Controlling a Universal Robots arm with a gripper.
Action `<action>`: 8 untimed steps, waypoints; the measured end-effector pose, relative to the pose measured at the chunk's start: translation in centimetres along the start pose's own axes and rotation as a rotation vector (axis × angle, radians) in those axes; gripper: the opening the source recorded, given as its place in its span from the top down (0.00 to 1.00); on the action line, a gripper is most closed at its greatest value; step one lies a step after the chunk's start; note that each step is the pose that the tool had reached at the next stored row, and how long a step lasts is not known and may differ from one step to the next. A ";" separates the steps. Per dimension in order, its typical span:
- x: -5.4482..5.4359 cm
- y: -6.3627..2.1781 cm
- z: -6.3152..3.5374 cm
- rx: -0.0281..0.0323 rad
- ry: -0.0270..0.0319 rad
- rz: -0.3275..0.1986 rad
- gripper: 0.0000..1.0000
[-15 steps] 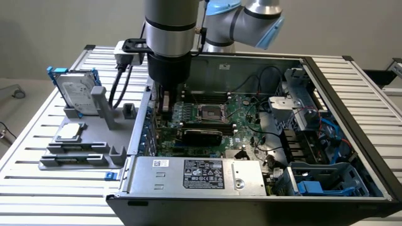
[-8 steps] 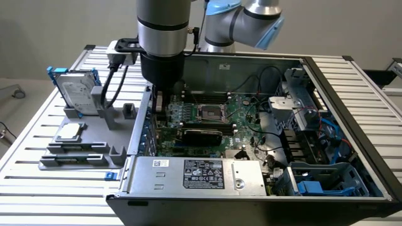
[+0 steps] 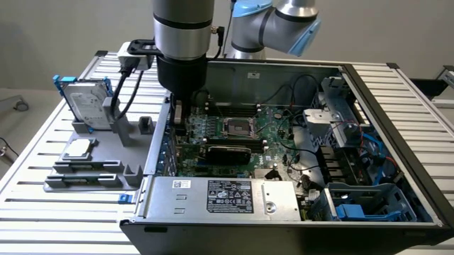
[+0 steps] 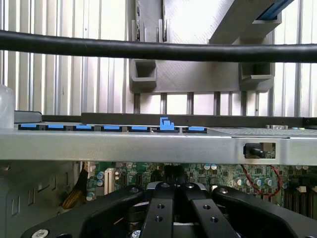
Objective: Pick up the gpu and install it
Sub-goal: 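Press down on the gpu until it lock into place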
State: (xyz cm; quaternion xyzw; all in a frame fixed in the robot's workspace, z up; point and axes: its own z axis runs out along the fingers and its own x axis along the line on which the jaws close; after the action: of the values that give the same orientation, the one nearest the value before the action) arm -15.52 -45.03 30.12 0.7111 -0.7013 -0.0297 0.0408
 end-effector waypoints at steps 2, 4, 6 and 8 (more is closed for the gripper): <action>0.1 0.02 -0.02 0.0001 0.0026 0.000 0.89; 0.1 0.05 -0.02 -0.0001 0.0055 0.000 0.89; 0.1 0.20 -0.01 -0.0002 0.0065 0.000 0.89; 0.1 0.40 0.01 0.0000 0.0066 0.000 0.89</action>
State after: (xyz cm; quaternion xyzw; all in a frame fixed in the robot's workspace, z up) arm -15.92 -45.16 30.15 0.7113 -0.7010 -0.0274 0.0432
